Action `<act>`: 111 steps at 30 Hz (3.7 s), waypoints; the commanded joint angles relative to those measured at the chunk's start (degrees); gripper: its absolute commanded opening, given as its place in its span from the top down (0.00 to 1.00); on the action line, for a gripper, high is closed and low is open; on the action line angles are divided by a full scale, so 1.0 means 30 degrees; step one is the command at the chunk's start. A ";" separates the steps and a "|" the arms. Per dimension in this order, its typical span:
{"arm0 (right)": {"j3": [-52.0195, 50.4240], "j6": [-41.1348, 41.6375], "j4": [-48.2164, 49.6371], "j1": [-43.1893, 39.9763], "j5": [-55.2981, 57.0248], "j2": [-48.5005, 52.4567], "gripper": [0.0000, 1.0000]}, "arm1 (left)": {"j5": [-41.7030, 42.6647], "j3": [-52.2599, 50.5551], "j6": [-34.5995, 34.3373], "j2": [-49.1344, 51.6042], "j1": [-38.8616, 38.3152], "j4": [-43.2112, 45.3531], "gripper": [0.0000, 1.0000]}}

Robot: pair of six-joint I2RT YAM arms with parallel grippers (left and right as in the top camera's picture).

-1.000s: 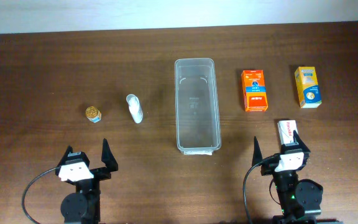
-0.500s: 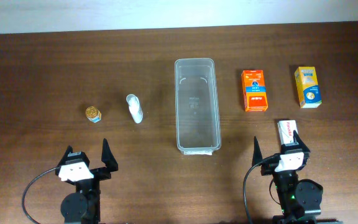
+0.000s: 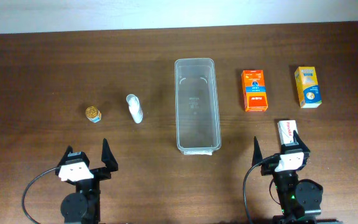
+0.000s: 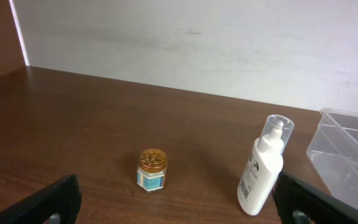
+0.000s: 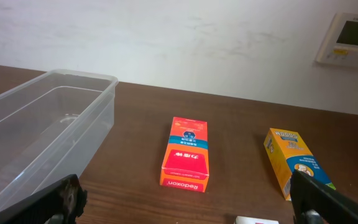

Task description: Pack container

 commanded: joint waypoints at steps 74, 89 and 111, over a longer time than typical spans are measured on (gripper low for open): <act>3.4301 0.0474 -1.9533 0.0022 -0.1537 3.5794 0.02 | -0.0204 -0.0066 0.0306 -0.0146 0.0058 -0.0015 0.01; 3.4090 -0.0321 -1.8768 -0.0131 0.1559 3.8170 0.02 | -0.0197 -0.0066 0.0306 -0.0146 0.0058 -0.0015 0.01; 3.3988 -0.0692 -1.7537 -0.0998 -0.1676 4.0814 0.01 | -0.0204 -0.0066 0.0306 -0.0146 0.0058 -0.0015 0.01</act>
